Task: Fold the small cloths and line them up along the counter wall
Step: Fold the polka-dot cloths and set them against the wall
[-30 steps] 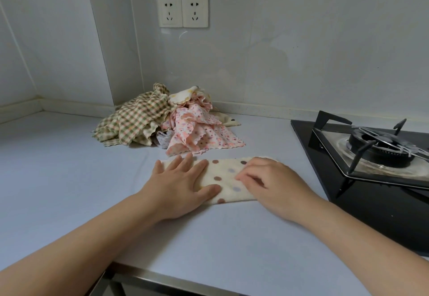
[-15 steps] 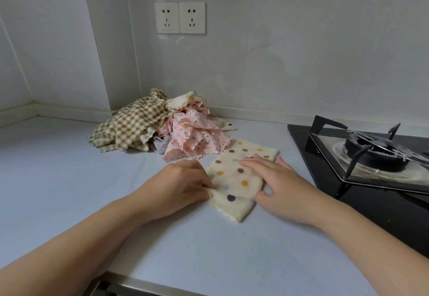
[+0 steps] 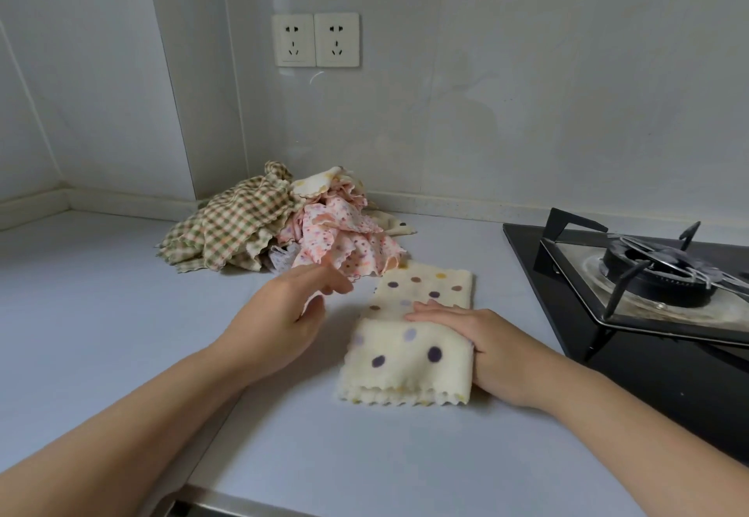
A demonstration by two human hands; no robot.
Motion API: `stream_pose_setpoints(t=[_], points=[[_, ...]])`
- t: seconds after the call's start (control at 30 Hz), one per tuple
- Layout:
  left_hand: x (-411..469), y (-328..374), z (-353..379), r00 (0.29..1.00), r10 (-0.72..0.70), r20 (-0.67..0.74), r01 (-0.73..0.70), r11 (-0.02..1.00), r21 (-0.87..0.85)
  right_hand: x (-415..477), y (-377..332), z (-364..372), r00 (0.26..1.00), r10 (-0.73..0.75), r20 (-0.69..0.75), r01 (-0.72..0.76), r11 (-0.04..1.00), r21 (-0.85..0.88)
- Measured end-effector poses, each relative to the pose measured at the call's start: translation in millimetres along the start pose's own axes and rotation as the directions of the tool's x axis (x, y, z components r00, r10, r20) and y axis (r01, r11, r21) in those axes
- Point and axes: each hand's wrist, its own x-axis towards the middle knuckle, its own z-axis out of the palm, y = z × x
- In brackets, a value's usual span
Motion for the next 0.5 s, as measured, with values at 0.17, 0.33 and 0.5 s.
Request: stream_pose_setpoints(t=[0.17, 0.33, 0.5], points=[[-1, -4, 8, 0.994, 0.08, 0.081, -0.094, 0.978, 0.188, -5, -8, -1, 0.998, 0.039, -0.043, -0.02, 0.926, 0.376], [0, 12, 15, 0.993, 0.118, 0.018, -0.117, 0.992, -0.035, -6, -22, -6, 0.997, 0.073, -0.032, -0.055, 0.918, 0.394], [7, 23, 10, 0.993, -0.119, 0.004, 0.114, 0.942, -0.315, 1, -26, -12, 0.924, 0.332, -0.19, -0.161, 0.788, 0.594]])
